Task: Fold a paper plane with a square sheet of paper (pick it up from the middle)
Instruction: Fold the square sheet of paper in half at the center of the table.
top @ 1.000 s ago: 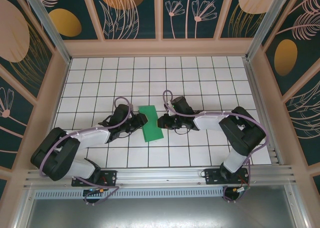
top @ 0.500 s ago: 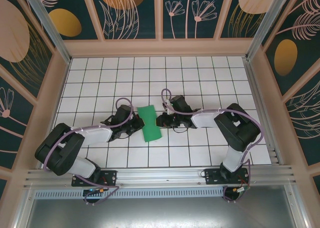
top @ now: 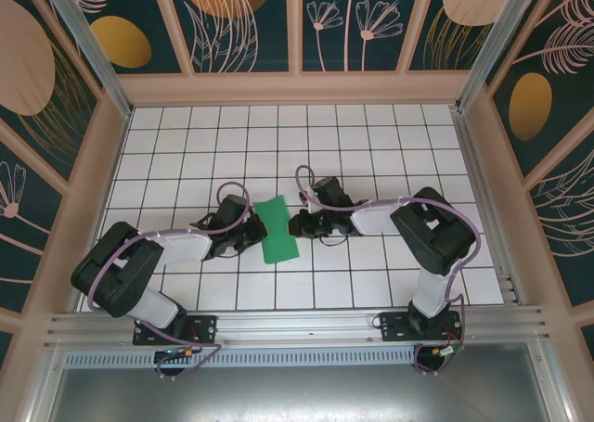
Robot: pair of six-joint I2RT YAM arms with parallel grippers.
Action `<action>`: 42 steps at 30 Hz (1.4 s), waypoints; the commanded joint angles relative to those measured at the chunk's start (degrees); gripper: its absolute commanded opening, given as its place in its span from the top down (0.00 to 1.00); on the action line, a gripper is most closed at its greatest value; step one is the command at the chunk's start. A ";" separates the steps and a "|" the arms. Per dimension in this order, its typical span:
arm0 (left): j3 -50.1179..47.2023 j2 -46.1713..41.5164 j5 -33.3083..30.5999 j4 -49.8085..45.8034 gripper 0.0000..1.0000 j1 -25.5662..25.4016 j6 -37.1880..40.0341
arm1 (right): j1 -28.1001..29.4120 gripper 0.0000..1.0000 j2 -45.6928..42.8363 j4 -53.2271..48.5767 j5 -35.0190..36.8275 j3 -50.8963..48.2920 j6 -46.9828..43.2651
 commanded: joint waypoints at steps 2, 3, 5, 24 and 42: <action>1.33 0.68 -1.98 -1.37 1.00 0.36 1.41 | 0.51 0.85 0.94 -1.65 0.19 2.12 -1.95; 1.42 0.66 -2.23 -1.52 1.00 0.31 1.50 | 0.50 0.85 0.97 -1.78 0.32 2.14 -2.10; 1.83 0.36 -2.24 -1.84 1.00 0.34 1.74 | 0.56 0.85 0.77 -1.89 0.25 2.24 -2.15; 5.28 0.91 -5.51 -6.55 1.00 0.32 6.23 | 0.52 0.82 -1.49 -1.04 3.10 4.87 -1.86; 5.02 2.34 -4.25 -4.14 1.00 0.32 6.76 | 1.48 0.83 2.12 -4.36 1.48 7.91 -4.28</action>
